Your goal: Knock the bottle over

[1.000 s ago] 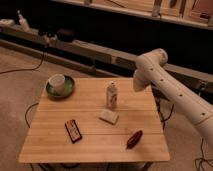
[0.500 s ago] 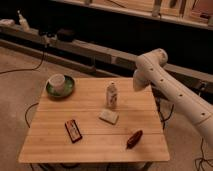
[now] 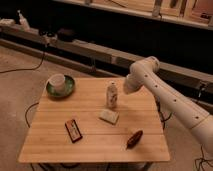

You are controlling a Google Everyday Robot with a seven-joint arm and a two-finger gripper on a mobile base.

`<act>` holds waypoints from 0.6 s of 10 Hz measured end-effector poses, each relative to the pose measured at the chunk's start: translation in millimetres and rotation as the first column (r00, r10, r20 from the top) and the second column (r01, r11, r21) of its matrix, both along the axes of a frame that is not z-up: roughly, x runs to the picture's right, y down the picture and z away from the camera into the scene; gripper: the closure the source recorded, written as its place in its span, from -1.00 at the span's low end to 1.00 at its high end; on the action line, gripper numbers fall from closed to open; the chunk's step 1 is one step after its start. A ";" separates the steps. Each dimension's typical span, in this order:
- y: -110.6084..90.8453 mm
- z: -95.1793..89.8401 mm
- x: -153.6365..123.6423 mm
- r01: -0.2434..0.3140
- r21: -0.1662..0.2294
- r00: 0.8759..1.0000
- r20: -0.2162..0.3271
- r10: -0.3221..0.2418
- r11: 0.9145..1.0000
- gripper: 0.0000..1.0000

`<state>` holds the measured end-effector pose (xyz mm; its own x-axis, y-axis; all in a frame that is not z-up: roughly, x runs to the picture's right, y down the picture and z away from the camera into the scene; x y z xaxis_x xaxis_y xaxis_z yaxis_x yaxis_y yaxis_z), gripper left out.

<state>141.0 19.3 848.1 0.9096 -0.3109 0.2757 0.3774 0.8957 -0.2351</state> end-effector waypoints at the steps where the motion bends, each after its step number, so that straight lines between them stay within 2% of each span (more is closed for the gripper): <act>1: -1.2 4.4 -0.2 0.031 0.052 1.000 -0.006 -0.030 0.998 1.00; 2: -2.7 7.5 4.3 0.062 0.108 0.998 -0.034 -0.058 0.992 1.00; 3: -3.1 9.0 10.7 0.087 0.163 0.995 -0.068 -0.076 0.983 1.00; 4: -2.1 9.3 13.9 0.092 0.202 0.993 -0.086 -0.076 0.975 1.00; 6: 0.9 9.6 5.4 0.064 0.257 0.997 -0.065 -0.049 0.964 1.00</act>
<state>146.4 20.2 857.7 0.9003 -0.4163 0.1270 0.4220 0.9063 -0.0210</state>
